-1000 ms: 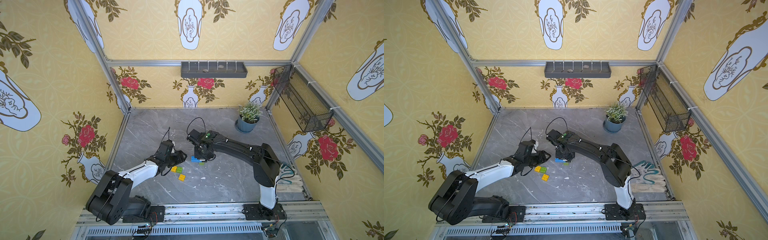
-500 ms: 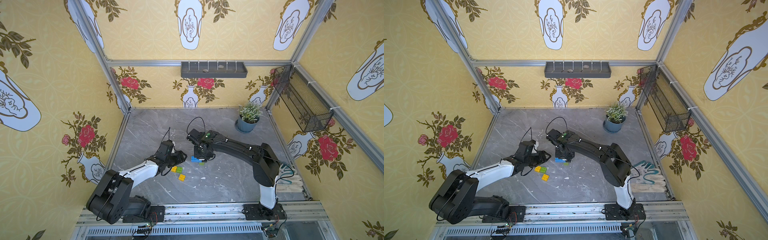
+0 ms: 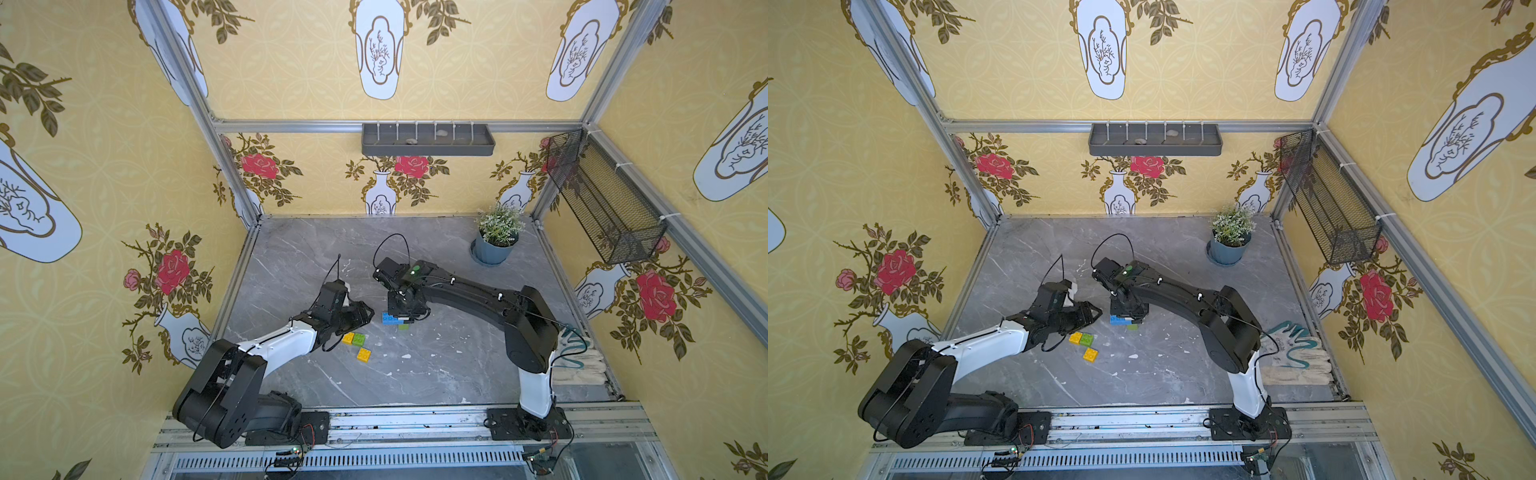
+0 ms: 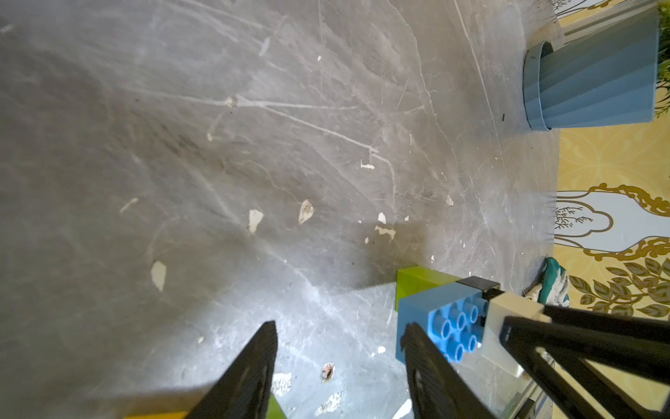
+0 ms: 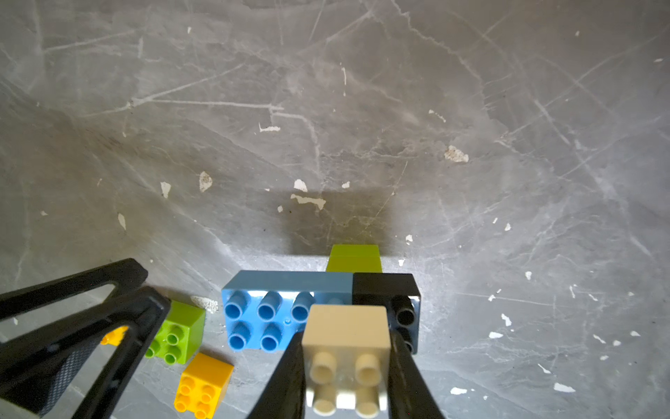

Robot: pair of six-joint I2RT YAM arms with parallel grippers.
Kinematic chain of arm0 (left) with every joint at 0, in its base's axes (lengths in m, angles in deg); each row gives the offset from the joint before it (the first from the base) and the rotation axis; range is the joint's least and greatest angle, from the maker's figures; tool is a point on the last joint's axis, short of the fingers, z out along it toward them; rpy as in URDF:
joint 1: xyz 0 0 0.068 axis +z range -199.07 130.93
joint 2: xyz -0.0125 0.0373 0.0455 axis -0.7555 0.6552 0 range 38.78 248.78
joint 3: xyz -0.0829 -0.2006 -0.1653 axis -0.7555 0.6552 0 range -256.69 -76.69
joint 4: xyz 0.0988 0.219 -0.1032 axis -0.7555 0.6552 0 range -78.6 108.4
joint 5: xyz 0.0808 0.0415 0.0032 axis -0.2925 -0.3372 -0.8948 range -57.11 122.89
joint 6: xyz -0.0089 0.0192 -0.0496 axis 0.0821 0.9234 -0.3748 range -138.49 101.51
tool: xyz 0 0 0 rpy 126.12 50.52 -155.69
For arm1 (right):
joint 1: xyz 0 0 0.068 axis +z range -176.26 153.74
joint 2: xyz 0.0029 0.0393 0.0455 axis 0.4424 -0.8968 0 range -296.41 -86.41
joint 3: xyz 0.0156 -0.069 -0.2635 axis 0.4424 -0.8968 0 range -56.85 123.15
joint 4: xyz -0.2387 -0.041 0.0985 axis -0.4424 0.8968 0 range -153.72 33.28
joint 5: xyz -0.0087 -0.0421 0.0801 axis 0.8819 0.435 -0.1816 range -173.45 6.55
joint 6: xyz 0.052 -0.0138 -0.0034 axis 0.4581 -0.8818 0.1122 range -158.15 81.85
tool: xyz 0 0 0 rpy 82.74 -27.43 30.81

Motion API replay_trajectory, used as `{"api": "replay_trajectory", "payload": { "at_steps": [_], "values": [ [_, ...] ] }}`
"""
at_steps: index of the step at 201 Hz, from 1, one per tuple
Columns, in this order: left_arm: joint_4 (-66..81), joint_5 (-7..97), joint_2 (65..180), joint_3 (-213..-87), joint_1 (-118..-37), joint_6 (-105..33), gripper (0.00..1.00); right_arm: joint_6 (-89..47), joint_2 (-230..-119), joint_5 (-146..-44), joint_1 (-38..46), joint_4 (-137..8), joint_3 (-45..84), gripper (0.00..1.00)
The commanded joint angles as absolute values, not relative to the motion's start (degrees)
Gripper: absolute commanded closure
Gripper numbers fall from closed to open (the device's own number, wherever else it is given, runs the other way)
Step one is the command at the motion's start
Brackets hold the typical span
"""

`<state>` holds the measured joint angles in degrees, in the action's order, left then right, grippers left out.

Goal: Assemble the number 4 with lego
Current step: Assemble the lego brick with the lego brick.

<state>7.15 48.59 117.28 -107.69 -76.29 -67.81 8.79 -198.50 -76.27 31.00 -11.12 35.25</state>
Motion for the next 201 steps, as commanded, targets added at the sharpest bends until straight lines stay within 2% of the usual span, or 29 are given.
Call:
{"api": "replay_trajectory", "payload": {
  "at_steps": [1,201],
  "values": [
    [5.9,49.1,117.6,-107.8,-76.2,-67.2,0.41,9.0,-198.2,-74.5,31.0,-10.2,36.1,0.84],
    [6.1,49.2,118.0,-108.3,-76.2,-67.0,0.41,9.1,-198.4,-74.2,31.6,-11.2,33.7,0.86]
  ]
}}
